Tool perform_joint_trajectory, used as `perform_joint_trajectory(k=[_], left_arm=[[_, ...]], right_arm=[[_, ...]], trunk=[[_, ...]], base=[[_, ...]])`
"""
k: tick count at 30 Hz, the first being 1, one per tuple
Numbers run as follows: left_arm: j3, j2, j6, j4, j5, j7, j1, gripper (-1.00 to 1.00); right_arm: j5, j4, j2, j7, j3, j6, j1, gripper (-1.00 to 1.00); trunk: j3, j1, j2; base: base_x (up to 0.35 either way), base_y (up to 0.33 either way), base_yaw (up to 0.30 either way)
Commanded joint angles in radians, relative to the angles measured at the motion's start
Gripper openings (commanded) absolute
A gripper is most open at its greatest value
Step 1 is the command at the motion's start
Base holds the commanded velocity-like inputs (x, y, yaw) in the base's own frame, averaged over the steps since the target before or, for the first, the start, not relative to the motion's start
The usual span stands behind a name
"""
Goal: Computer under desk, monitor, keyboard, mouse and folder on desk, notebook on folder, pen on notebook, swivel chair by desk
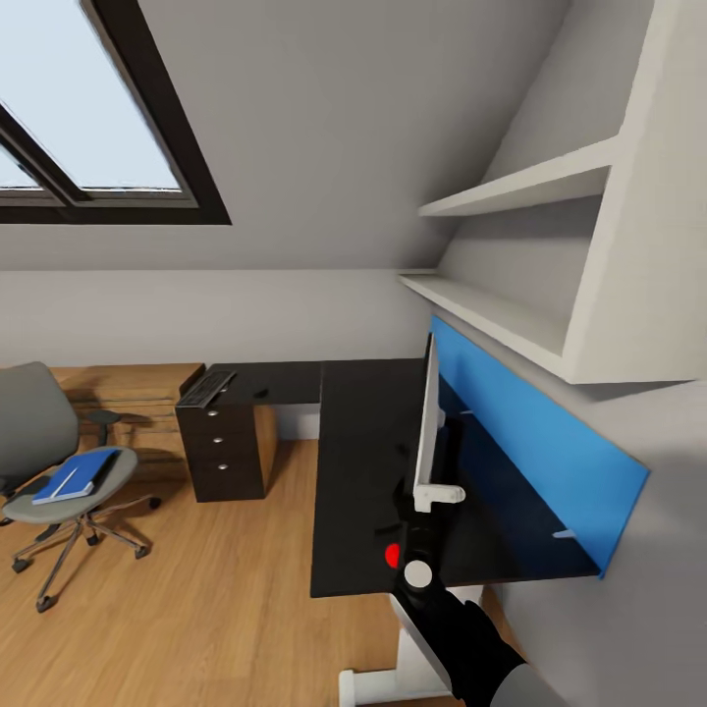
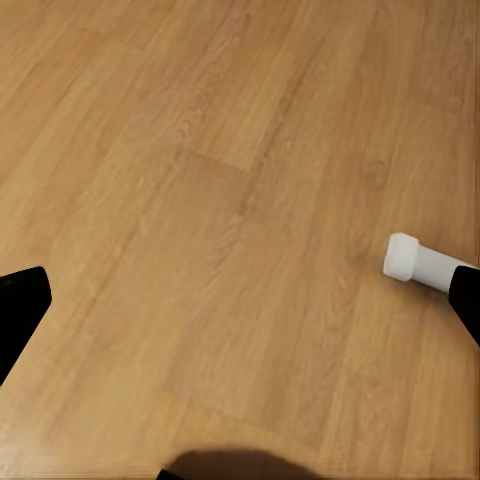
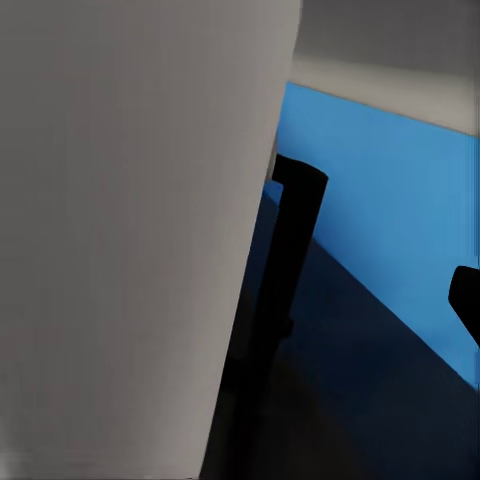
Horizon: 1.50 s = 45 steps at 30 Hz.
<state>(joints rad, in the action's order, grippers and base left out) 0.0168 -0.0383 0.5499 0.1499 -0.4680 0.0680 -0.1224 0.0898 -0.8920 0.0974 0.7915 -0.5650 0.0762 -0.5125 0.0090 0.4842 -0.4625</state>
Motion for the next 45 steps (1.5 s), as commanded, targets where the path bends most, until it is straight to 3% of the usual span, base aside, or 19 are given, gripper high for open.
perform_joint_trajectory(k=[1, 30, 45], left_arm=[[0.002, 0.0, 0.002, -0.001, -0.006, 0.007, 0.0, 1.0], [0.002, 0.0, 0.002, -0.001, -0.006, 0.007, 0.0, 1.0], [0.002, 0.0, 0.002, -0.001, -0.006, 0.007, 0.0, 1.0]], right_arm=[[0.012, 0.001, -0.001, 0.005, -0.003, 0.008, -0.001, 1.0], [0.011, 0.002, -0.001, 0.003, -0.006, 0.019, -0.001, 1.0], [0.011, 0.008, 0.001, 0.0, -0.008, 0.019, -0.001, 1.0]], trunk=[[0.0, 0.0, -0.001], [0.0, 0.0, -0.001], [0.0, 0.0, -0.001]], base=[[0.0, -0.118, 0.0], [-0.039, -0.037, 0.0], [-0.153, -0.042, 0.0]])
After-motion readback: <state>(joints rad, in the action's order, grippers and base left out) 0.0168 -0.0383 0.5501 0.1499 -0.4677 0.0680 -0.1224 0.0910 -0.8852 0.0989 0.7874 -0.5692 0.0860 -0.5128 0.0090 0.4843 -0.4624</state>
